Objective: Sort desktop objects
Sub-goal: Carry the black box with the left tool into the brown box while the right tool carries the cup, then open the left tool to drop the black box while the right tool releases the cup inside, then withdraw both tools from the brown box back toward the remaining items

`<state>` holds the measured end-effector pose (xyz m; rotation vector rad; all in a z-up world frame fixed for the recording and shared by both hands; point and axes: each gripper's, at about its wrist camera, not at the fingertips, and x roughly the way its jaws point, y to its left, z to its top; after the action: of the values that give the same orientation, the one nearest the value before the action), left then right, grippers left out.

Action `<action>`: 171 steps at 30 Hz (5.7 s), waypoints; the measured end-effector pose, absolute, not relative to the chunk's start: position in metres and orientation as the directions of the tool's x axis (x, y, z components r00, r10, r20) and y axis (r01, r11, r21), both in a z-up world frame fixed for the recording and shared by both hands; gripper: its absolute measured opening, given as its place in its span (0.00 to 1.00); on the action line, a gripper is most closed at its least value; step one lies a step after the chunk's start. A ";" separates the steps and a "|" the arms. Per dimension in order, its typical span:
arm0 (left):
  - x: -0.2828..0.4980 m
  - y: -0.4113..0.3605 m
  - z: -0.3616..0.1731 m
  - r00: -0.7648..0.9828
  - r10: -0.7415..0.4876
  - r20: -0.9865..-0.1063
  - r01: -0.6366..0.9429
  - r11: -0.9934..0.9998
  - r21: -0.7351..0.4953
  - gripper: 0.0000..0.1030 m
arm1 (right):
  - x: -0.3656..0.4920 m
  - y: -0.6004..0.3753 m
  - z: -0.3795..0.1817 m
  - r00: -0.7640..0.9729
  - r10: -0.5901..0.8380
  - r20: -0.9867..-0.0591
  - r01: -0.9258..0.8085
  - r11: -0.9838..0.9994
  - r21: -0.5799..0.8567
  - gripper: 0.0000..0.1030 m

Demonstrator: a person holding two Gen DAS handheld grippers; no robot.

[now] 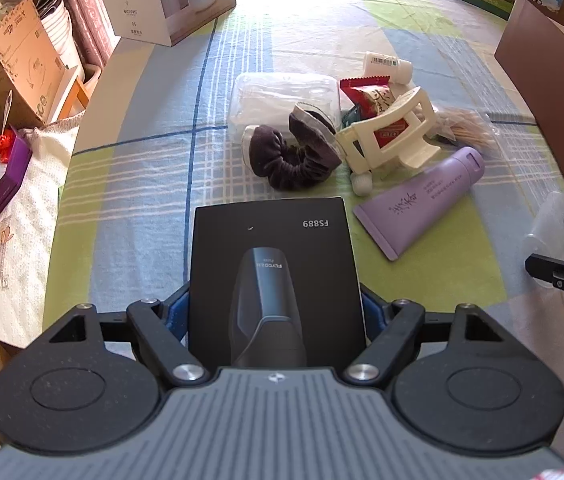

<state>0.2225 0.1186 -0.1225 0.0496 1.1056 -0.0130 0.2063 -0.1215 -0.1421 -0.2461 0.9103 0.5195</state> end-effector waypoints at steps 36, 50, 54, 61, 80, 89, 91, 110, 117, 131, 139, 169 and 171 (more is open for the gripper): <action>0.276 -0.187 0.030 0.619 -0.327 -0.714 0.353 0.928 -0.119 0.75 | 0.269 -0.416 0.012 0.720 0.285 -0.633 -0.280 0.954 0.110 0.68; 0.381 -0.281 -0.040 0.509 -0.227 -0.830 0.226 0.966 -0.125 0.75 | 0.348 -0.451 -0.042 0.607 0.225 -0.762 -0.254 0.964 0.082 0.68; 0.395 -0.288 -0.060 0.456 -0.212 -0.865 0.176 0.974 -0.145 0.75 | 0.360 -0.450 -0.055 0.560 0.218 -0.800 -0.276 0.959 0.069 0.68; 0.411 -0.302 -0.088 0.396 -0.165 -0.903 0.134 0.984 -0.121 0.75 | 0.376 -0.445 -0.070 0.506 0.204 -0.838 -0.299 0.953 0.052 0.68; 0.418 -0.296 -0.080 0.397 -0.153 -0.905 0.144 0.984 -0.103 0.79 | 0.398 -0.436 -0.081 0.414 0.236 -0.879 -0.291 0.949 0.118 0.68; 0.414 -0.281 -0.072 0.422 -0.130 -0.897 0.130 0.988 -0.082 0.83 | 0.393 -0.438 -0.073 0.446 0.288 -0.847 -0.278 0.945 0.175 0.83; 0.410 -0.277 -0.070 0.427 -0.124 -0.896 0.126 0.989 -0.076 0.86 | 0.388 -0.441 -0.068 0.461 0.307 -0.832 -0.282 0.940 0.191 0.87; 0.342 -0.252 -0.026 0.542 -0.104 -0.834 0.160 0.987 -0.019 0.92 | 0.321 -0.457 -0.022 0.569 0.327 -0.755 -0.224 0.945 0.240 0.98; 0.313 -0.243 -0.017 0.554 -0.101 -0.826 0.142 0.989 -0.026 0.92 | 0.299 -0.455 -0.012 0.595 0.305 -0.744 -0.231 0.951 0.205 0.98; 0.262 -0.220 -0.002 0.579 -0.089 -0.810 0.108 0.994 -0.032 0.92 | 0.260 -0.446 -0.005 0.611 0.296 -0.734 -0.268 0.950 0.161 0.98; 0.239 -0.209 0.005 0.592 -0.069 -0.803 0.085 0.996 -0.023 0.93 | 0.242 -0.433 -0.003 0.608 0.310 -0.731 -0.302 0.942 0.148 0.98; 0.195 -0.138 -0.001 0.565 -0.061 -0.823 0.080 0.997 -0.019 0.94 | 0.202 -0.355 -0.014 0.548 0.335 -0.766 -0.347 0.925 0.156 0.98; 0.192 -0.131 -0.002 0.561 -0.057 -0.826 0.074 0.997 -0.019 0.94 | 0.199 -0.348 -0.016 0.541 0.341 -0.769 -0.356 0.921 0.158 0.98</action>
<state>0.1923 -0.1307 -0.0021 0.0183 0.9718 -0.0773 0.1994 -0.3483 -0.0163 -0.0179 0.9097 0.4143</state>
